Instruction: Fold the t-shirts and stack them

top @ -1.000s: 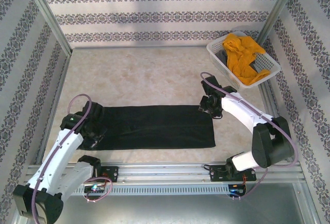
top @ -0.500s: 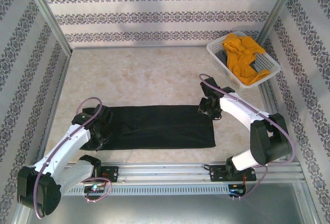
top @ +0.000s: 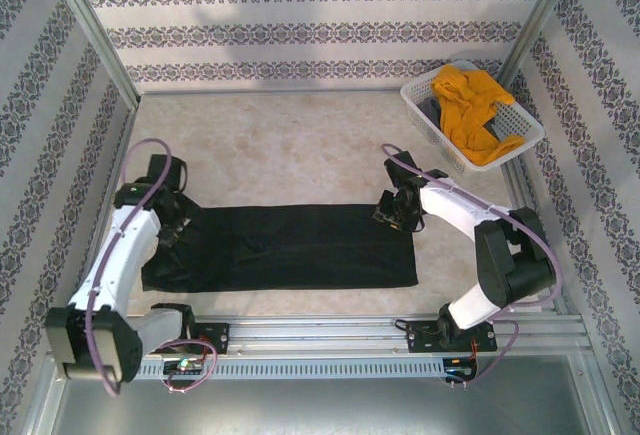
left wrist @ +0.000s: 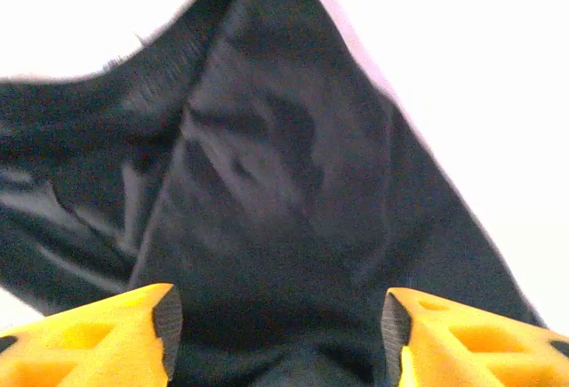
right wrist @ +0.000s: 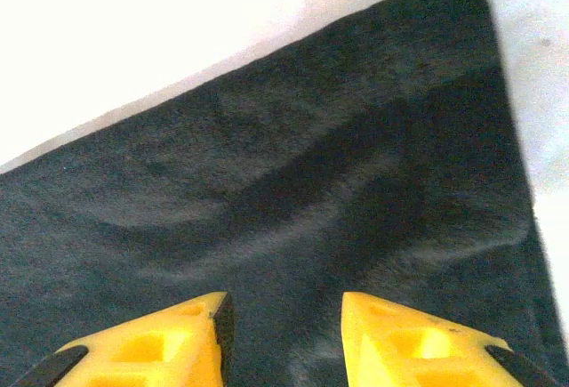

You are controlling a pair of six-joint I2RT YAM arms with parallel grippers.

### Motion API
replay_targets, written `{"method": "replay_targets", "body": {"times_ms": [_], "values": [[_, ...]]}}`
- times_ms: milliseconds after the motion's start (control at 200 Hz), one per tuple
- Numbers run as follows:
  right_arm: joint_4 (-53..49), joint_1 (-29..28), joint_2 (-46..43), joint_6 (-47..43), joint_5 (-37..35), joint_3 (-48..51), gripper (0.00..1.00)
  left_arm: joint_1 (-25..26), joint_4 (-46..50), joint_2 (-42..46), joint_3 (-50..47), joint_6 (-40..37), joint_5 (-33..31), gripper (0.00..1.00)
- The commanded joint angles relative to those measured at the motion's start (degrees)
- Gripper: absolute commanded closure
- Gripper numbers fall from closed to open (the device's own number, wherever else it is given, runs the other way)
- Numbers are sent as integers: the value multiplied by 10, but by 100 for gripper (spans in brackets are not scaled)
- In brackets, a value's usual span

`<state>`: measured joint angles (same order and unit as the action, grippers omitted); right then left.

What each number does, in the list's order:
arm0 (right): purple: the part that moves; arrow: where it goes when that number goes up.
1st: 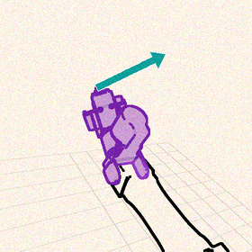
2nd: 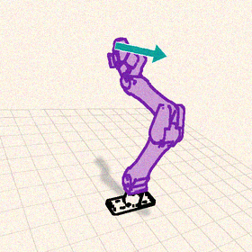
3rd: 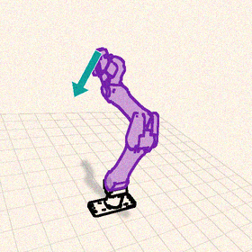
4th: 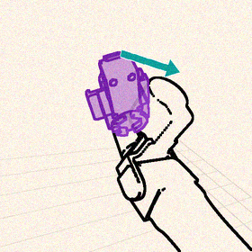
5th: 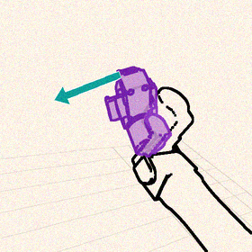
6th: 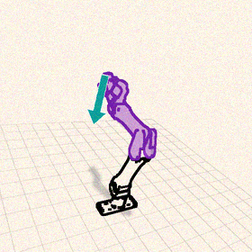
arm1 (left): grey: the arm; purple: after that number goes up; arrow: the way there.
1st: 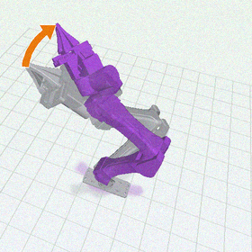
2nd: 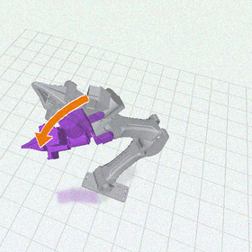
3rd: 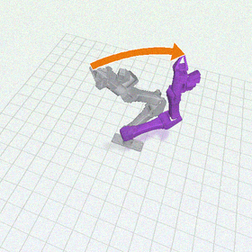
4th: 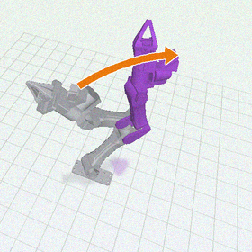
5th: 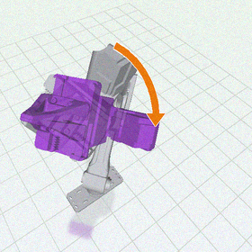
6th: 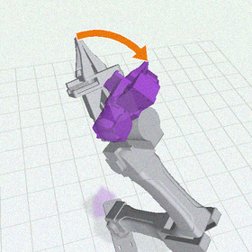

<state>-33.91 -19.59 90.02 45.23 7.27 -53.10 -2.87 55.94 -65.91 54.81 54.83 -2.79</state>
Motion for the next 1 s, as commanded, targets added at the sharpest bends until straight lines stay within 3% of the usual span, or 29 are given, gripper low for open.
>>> {"method": "replay_targets", "body": {"times_ms": [0,120,195,460,764,839,909,994], "values": [[20,7,23,9,31,-5,62,-78,-97,-32,-16,-88,33,43],[19,12,52,10,37,-15,62,-157,-179,-84,-32,-125,95,43],[17,16,66,11,40,-21,62,-175,-212,-108,-36,-148,106,44],[5,27,86,18,36,-43,62,-188,-270,-164,-60,-179,105,47],[-11,27,93,31,28,-60,62,-193,-260,-207,-58,-172,63,61],[-12,27,91,34,27,-60,62,-193,-251,-212,-56,-173,46,60],[-13,26,90,36,26,-60,62,-193,-257,-210,-63,-171,44,50],[-15,25,87,38,26,-58,62,-193,-262,-207,-67,-170,47,50]]}}
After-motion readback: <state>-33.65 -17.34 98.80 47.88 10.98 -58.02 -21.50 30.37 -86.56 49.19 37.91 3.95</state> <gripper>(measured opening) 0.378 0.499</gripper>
